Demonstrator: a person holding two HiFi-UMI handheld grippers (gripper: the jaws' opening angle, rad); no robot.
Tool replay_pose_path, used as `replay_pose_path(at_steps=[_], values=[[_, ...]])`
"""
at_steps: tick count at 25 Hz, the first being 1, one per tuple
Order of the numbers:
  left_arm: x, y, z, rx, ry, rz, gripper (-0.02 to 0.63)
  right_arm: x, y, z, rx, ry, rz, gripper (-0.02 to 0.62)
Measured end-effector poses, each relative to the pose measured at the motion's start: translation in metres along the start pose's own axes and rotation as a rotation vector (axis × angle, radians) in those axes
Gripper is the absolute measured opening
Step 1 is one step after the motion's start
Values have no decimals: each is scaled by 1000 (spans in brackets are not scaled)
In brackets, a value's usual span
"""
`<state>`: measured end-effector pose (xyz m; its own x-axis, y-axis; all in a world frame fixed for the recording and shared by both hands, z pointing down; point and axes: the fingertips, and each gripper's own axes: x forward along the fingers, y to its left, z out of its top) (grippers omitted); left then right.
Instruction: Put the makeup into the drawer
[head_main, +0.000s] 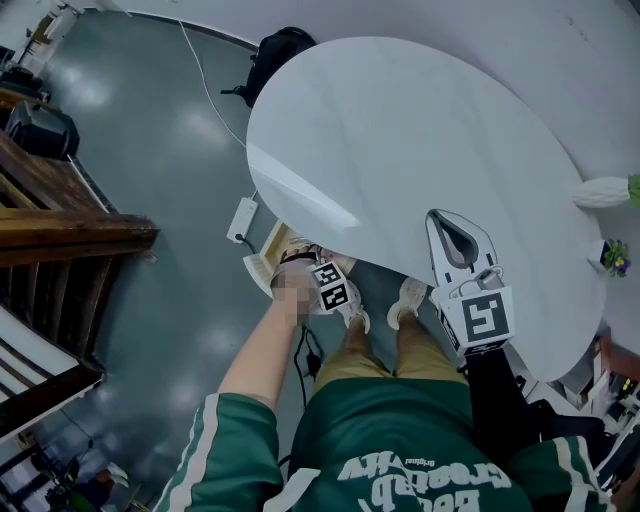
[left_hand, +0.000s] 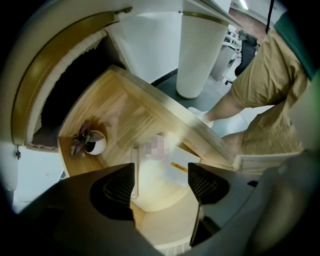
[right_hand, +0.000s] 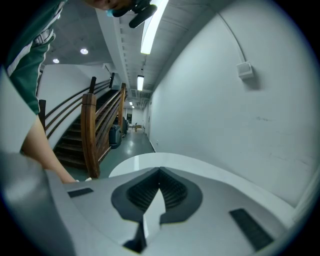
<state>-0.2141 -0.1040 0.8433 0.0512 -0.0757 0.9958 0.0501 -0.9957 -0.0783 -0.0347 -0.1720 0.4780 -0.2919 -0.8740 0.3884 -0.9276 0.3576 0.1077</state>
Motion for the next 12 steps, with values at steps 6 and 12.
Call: replay_pose_path(at_steps=[6, 12], values=[[-31, 23, 1, -115, -58, 83, 333, 5, 7, 14, 2, -36, 7, 5], [-80, 48, -23, -340, -135, 202, 333, 10, 22, 46, 0, -103, 22, 5]])
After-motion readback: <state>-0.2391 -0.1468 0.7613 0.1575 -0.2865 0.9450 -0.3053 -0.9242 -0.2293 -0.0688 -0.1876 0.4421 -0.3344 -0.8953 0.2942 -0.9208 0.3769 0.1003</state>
